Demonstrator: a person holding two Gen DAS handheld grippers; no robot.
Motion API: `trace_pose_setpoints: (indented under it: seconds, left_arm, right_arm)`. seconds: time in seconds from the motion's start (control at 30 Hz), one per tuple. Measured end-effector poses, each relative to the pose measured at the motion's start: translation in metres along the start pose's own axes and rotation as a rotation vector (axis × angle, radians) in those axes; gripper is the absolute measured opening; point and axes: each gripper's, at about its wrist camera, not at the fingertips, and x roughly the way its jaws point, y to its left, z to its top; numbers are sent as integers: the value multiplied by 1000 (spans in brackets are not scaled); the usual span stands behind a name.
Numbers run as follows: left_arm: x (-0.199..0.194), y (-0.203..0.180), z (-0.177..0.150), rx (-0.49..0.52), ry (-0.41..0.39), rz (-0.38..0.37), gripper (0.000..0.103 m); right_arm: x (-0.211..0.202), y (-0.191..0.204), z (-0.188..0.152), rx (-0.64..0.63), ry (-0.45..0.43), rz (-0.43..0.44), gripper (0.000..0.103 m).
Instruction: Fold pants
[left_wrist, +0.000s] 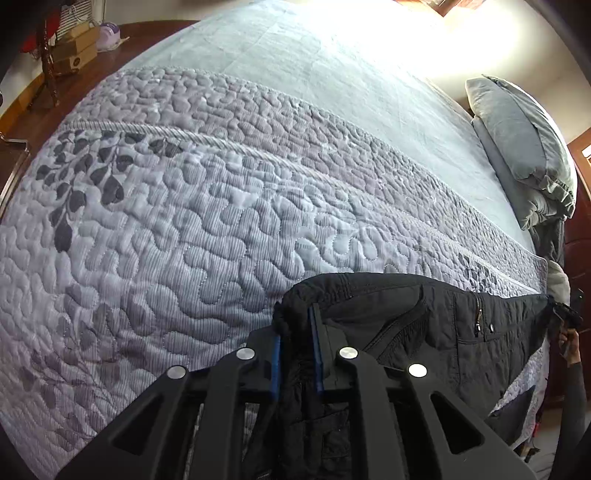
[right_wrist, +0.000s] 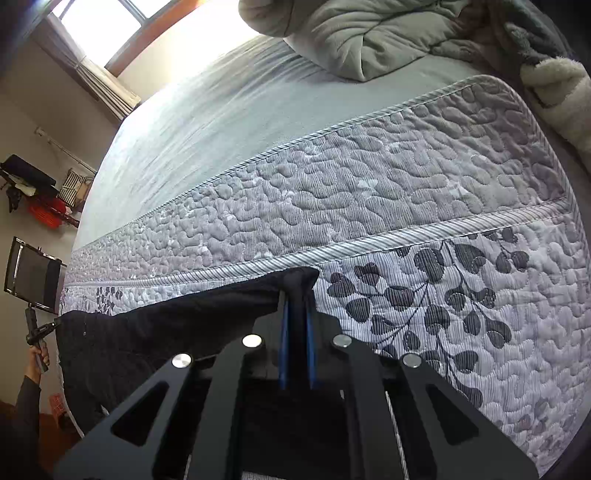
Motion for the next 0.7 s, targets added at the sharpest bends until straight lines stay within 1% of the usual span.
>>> trace_pose_setpoints:
  seconds: [0.2, 0.37, 0.47, 0.57, 0.7]
  left_arm:
    - [-52, -19, -5, 37, -88, -41, 13]
    - [-100, -38, -15, 82, -157, -82, 13]
    - [-126, -47, -27, 111, -201, -93, 13]
    - [-146, -52, -44, 124, -236, -108, 13]
    - [-167, -46, -72, 111, -280, -120, 13]
  right_arm:
    - [-75, 17, -18, -13, -95, -9, 5]
    - [-132, 20, -51, -8, -161, -20, 5]
    - [-157, 26, -83, -22, -207, -19, 5]
    - [-170, 27, -122, -25, -229, -28, 5]
    - [-187, 28, -176, -12, -256, -28, 5]
